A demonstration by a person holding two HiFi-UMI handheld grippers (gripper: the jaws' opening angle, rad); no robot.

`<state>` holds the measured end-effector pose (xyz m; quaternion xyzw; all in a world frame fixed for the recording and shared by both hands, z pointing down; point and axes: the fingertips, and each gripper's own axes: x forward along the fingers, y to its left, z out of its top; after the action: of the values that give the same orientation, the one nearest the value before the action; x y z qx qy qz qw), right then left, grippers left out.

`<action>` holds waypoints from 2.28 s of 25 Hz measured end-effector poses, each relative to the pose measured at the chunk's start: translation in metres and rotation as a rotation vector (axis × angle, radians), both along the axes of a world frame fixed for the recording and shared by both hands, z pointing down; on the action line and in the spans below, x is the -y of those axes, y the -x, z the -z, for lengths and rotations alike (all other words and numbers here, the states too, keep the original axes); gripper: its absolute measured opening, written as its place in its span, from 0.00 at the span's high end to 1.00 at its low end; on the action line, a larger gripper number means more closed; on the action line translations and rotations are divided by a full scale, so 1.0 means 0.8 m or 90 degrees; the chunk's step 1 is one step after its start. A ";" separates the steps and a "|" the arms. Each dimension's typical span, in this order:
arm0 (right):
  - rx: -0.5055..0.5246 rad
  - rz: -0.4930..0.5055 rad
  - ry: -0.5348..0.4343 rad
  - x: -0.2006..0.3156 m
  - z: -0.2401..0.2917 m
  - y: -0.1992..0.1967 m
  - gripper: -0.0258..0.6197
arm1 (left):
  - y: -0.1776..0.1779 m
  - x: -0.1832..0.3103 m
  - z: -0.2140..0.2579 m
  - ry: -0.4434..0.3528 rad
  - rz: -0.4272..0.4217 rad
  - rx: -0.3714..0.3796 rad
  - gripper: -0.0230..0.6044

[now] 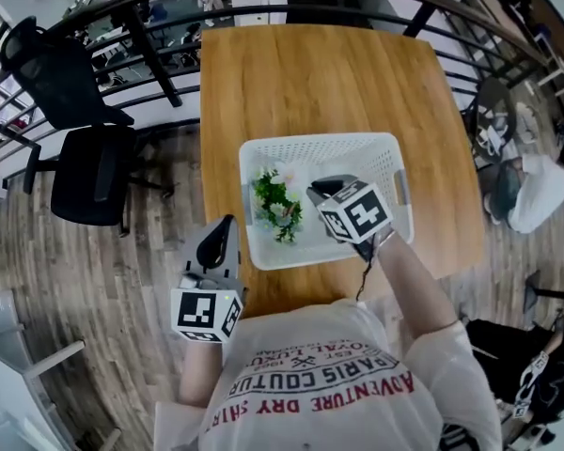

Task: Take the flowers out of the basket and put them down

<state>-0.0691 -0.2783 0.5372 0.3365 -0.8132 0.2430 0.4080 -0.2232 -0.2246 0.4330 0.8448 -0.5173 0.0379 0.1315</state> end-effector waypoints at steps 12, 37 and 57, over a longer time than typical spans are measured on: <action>-0.077 -0.009 0.174 0.022 -0.125 0.009 0.77 | 0.007 0.025 -0.039 0.044 0.001 -0.011 0.92; -0.035 -0.050 0.209 0.018 -0.146 0.026 0.84 | -0.009 0.018 -0.034 0.047 -0.001 0.015 0.92; 0.078 -0.012 -0.134 0.047 0.117 -0.153 0.85 | -0.175 -0.001 0.051 -0.039 0.051 0.033 0.92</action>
<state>0.0532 -0.3157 0.4437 0.3693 -0.8544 0.1804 0.3178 -0.0830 -0.2237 0.3920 0.8257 -0.5549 0.0389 0.0934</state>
